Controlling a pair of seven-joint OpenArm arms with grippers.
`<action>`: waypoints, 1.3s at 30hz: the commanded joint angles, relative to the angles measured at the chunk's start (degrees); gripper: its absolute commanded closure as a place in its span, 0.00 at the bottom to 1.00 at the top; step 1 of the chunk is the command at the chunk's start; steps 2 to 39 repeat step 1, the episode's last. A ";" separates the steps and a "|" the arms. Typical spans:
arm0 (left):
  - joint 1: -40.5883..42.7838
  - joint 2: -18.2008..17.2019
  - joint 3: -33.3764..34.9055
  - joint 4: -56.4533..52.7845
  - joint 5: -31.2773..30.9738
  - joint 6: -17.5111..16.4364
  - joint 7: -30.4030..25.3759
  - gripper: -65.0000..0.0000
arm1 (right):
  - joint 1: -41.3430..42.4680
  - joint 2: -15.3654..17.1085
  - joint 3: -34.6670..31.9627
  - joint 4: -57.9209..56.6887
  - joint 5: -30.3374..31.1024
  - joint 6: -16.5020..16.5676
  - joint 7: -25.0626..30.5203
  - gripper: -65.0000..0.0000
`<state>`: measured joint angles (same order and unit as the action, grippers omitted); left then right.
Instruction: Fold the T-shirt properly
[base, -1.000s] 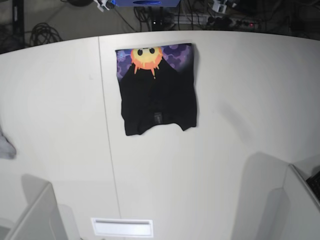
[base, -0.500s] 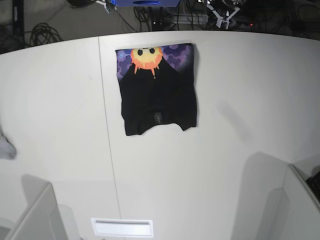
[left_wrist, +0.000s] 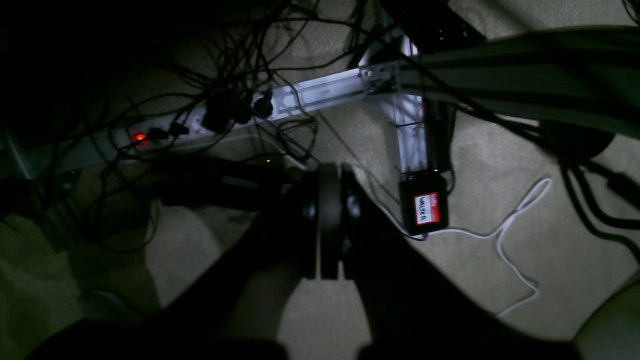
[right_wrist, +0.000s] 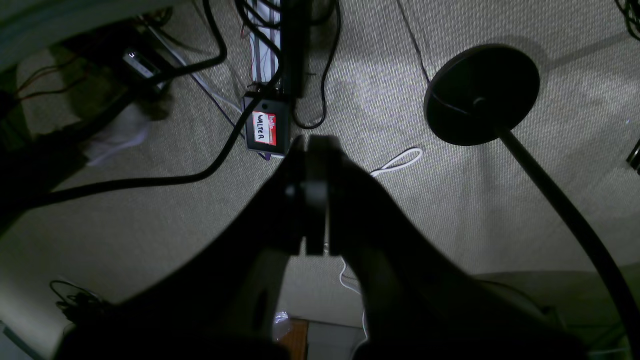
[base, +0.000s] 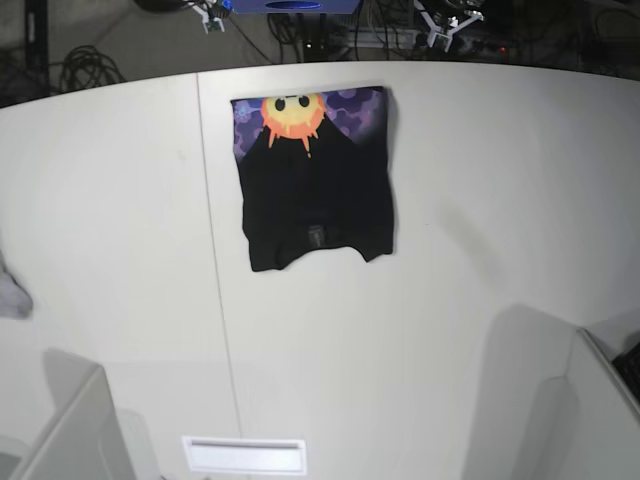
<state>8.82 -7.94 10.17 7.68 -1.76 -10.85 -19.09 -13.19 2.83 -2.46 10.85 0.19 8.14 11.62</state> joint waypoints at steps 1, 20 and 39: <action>0.46 -0.27 -0.02 -0.17 -0.31 -0.18 -0.56 1.00 | -0.57 0.29 0.04 0.01 0.12 0.17 0.21 1.00; 0.46 -0.27 -0.02 -0.17 -0.31 -0.18 -0.56 1.00 | -0.57 0.29 0.04 0.01 0.12 0.17 0.21 1.00; 0.46 -0.27 -0.02 -0.17 -0.31 -0.18 -0.56 1.00 | -0.57 0.29 0.04 0.01 0.12 0.17 0.21 1.00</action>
